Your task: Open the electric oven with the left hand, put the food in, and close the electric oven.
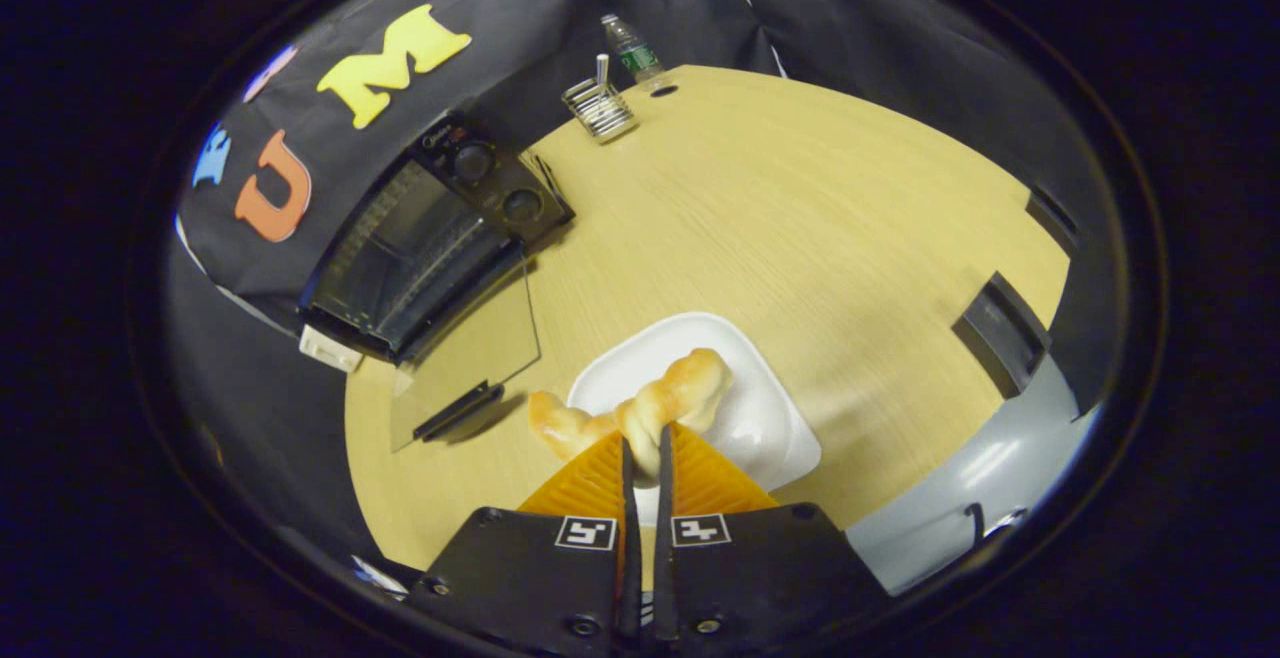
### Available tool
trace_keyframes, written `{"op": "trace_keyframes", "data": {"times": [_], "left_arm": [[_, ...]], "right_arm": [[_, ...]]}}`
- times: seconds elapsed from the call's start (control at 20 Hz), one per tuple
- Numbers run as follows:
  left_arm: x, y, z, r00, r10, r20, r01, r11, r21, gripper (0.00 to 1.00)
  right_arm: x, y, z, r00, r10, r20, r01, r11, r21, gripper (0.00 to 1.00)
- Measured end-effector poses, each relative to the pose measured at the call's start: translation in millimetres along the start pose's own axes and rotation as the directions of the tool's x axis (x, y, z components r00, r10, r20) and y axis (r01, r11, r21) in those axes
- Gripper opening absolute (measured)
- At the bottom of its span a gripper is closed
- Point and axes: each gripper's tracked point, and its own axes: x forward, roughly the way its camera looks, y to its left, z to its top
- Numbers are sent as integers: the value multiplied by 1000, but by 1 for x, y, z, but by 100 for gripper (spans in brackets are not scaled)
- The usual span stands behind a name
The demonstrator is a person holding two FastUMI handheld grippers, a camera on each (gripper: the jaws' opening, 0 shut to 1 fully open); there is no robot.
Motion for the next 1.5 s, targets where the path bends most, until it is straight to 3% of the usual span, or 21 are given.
{"op": "trace_keyframes", "data": {"times": [0.3,0.65,1.2,1.5], "left_arm": [[-7,13,-3,1000,17,-18,-17,1000,5,93],[-28,51,-7,993,100,-57,-98,995,24,93],[-54,114,-14,954,271,-129,-273,962,4,93],[-59,131,-19,937,312,-157,-312,950,24,93]], "right_arm": [[-15,66,8,988,144,62,-152,980,133,8],[22,171,45,949,290,126,-302,949,88,6],[141,254,101,941,268,208,-303,939,161,7],[183,272,121,929,262,261,-303,944,131,10]]}}
